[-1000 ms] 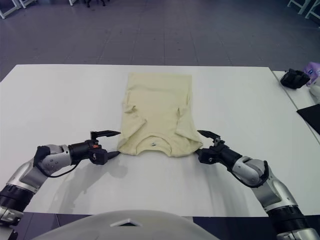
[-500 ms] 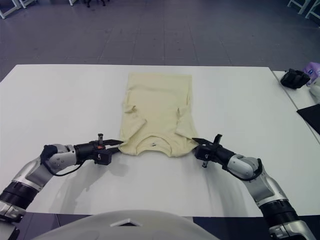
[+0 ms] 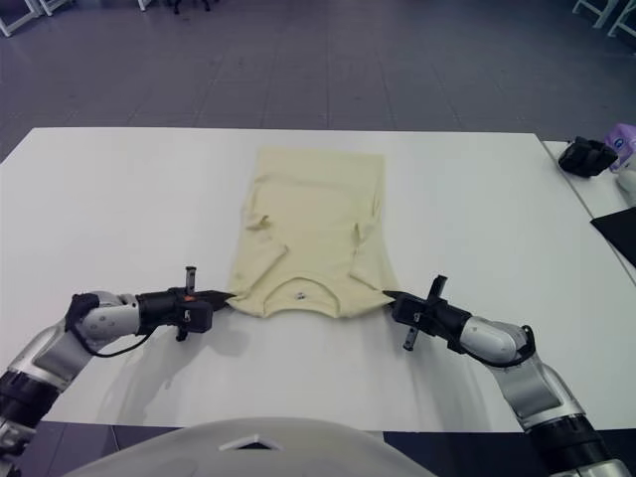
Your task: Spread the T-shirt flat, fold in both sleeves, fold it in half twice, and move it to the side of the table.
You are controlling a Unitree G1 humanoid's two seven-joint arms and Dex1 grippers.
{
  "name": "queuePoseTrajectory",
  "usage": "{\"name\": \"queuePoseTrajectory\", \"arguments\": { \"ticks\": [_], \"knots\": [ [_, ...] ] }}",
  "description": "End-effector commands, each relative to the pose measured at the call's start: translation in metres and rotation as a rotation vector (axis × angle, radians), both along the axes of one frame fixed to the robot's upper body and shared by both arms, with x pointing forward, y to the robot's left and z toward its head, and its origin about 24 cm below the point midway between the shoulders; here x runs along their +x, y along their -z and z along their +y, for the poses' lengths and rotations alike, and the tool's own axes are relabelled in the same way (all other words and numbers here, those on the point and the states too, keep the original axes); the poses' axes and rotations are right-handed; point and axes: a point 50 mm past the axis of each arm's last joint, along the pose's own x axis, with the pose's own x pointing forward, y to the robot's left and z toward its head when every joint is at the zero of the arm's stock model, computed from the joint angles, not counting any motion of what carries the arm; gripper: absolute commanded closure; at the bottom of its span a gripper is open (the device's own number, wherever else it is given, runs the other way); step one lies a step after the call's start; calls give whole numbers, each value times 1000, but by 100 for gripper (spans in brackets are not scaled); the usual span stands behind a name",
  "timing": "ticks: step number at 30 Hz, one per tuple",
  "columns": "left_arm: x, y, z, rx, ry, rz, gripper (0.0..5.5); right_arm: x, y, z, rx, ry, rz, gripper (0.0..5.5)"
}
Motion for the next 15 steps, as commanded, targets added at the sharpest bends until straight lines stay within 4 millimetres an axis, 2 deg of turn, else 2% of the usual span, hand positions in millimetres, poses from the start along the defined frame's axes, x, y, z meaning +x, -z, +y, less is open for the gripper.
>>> {"name": "queuePoseTrajectory", "arguments": {
  "ticks": [1, 5, 10, 15],
  "knots": [
    [-15, -31, -4, -25, 63, 67, 548, -18, -21, -2, 19, -79, 180, 550],
    [-21, -59, -11, -85, 79, 157, 548, -32, -56, 3, 86, -193, 434, 550],
    [-30, -89, -11, -90, 102, 331, 548, -21, -102, -1, 125, -254, 609, 550],
    [-35, -111, -11, -153, 85, 488, 548, -16, -122, -10, 148, -279, 727, 550]
  ]
}}
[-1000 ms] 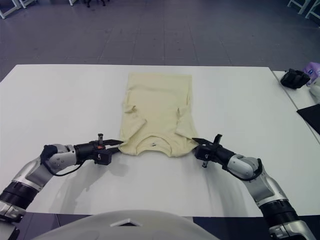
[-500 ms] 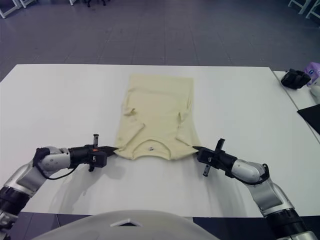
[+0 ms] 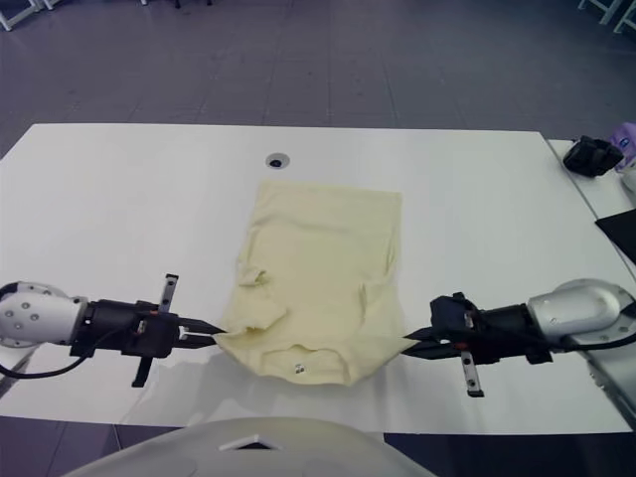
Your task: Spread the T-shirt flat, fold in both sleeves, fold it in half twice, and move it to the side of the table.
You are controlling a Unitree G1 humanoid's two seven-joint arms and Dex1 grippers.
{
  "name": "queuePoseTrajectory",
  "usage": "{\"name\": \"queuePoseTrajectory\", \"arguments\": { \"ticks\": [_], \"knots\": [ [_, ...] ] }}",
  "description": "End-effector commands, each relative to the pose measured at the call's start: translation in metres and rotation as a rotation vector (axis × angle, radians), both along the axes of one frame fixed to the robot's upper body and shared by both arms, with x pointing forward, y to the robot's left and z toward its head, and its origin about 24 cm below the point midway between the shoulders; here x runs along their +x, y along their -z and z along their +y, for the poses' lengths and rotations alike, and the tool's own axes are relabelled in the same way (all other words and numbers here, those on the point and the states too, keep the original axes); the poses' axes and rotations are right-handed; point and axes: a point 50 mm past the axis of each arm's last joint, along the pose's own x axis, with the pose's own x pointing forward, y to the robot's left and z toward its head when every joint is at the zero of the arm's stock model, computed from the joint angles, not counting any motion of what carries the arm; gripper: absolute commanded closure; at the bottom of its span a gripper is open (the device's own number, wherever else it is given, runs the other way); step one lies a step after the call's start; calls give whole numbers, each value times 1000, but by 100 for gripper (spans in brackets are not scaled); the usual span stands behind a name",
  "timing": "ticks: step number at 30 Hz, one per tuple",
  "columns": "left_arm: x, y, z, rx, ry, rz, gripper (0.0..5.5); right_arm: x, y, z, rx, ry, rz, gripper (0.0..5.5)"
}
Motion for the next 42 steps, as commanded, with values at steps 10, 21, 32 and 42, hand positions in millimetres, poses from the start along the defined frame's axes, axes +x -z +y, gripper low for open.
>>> {"name": "queuePoseTrajectory", "arguments": {
  "ticks": [10, 21, 32, 42],
  "knots": [
    [-35, -55, -17, -177, 96, 324, 548, -3, -28, -15, 43, -56, 236, 550],
    [31, -49, 10, -171, -72, 225, 548, 60, -25, -6, 99, 17, 47, 550],
    [102, 7, 7, -202, -178, 353, 548, 141, 16, 9, 51, 126, -89, 550],
    [122, 38, 15, -160, -264, 359, 548, 161, 33, 4, 45, 213, -119, 550]
  ]
}}
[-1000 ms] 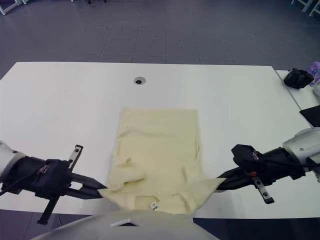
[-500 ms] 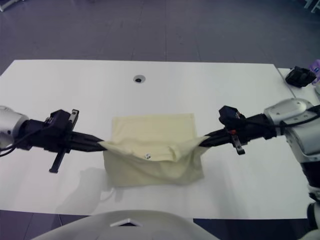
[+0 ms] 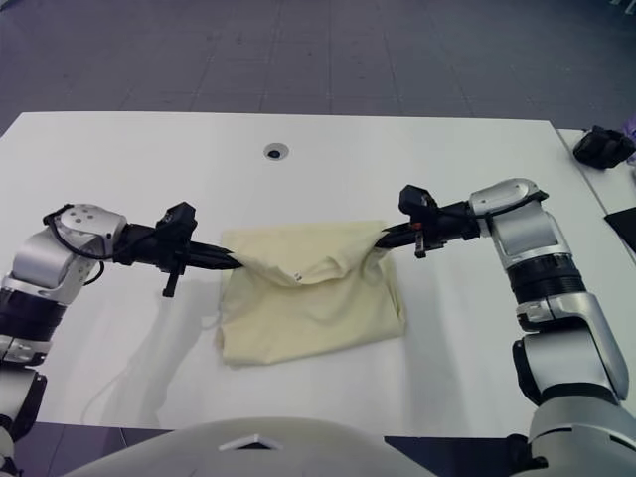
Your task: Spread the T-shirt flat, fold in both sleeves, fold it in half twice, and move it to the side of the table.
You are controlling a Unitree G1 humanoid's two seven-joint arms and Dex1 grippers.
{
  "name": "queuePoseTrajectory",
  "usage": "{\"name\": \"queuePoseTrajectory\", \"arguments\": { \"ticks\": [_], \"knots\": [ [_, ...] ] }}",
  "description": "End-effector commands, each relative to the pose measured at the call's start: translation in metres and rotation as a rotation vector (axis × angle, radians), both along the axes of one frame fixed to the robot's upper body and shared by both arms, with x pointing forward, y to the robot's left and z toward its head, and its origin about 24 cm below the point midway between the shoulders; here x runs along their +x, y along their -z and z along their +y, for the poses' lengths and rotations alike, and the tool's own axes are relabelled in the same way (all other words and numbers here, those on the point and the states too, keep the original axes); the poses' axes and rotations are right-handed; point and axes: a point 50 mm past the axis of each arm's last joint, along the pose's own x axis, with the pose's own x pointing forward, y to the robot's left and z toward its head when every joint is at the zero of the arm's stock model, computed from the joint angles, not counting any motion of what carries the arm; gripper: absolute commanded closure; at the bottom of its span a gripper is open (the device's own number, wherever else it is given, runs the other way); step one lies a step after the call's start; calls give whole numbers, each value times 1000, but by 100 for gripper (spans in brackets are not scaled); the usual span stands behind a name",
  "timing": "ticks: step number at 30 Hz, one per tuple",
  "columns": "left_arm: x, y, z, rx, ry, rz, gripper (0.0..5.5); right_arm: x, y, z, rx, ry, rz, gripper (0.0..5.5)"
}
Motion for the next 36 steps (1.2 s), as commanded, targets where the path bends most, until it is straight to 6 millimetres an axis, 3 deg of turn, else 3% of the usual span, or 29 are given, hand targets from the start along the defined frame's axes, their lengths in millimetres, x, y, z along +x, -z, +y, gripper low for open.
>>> {"name": "queuePoseTrajectory", "arguments": {
  "ticks": [1, 12, 19, 22, 27, 28, 36],
  "knots": [
    [9, 4, 3, 33, -25, -38, 548, 8, -3, 0, 6, 25, -38, 550],
    [26, -29, 9, -102, -87, -105, 548, 15, -33, 3, 268, 65, -34, 550],
    [36, -44, 19, -139, -146, -153, 548, 26, -38, 7, 316, 121, -82, 550],
    [38, -31, 18, -83, -148, -123, 548, 28, -25, 9, 249, 128, -75, 550],
    [40, 12, 12, -11, -183, -8, 548, 39, -1, 17, 170, 212, -46, 550],
    [41, 19, 11, -15, -207, 9, 550, 43, 2, 19, 171, 260, -37, 525],
    [60, 33, 10, -127, -454, 58, 412, 51, 25, 10, 292, 641, 136, 404]
  ]
}}
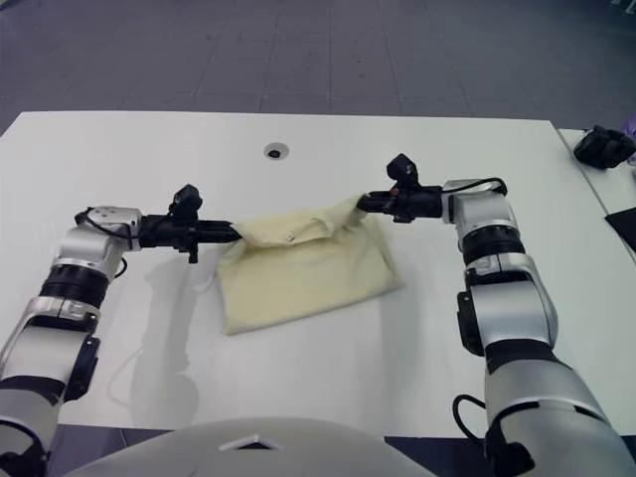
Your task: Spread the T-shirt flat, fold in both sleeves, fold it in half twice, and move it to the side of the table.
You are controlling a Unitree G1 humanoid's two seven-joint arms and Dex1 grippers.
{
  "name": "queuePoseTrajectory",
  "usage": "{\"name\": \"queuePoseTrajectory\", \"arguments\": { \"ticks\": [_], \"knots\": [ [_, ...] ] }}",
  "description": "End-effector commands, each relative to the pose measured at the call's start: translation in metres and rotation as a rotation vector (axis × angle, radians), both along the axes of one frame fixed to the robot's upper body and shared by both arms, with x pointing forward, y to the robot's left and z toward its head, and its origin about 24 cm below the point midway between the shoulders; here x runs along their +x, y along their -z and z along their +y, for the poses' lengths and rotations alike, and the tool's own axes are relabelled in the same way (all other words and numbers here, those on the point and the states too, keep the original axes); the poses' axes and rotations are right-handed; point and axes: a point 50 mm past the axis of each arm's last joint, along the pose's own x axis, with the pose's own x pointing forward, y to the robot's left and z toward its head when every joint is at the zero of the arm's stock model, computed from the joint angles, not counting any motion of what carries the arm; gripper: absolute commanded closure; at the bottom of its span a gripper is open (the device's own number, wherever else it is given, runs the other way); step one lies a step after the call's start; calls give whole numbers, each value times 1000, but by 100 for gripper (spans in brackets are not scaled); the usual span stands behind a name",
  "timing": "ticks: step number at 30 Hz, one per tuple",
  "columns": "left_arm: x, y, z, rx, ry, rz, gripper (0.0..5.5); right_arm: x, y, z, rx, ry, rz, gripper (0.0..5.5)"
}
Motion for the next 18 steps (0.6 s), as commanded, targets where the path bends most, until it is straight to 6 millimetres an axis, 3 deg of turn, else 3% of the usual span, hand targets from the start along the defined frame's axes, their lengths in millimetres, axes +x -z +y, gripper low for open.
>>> {"name": "queuePoseTrajectory", "arguments": {
  "ticks": [1, 6, 11, 14, 18],
  "knots": [
    [13, -4, 0, -52, -122, -8, 397, 2, 7, -5, 84, 179, 81, 389],
    [13, 13, 5, -40, -242, 49, 317, 5, 18, -9, 88, 371, 105, 313],
    [7, 27, 21, 36, -342, 64, 246, 10, 8, -23, 89, 486, 10, 245],
    [4, 29, 33, 87, -390, 44, 194, 11, 0, -26, 78, 454, -38, 195],
    [2, 17, 39, 105, -369, -39, 131, 2, -8, -14, 59, 239, -80, 134]
  ]
}}
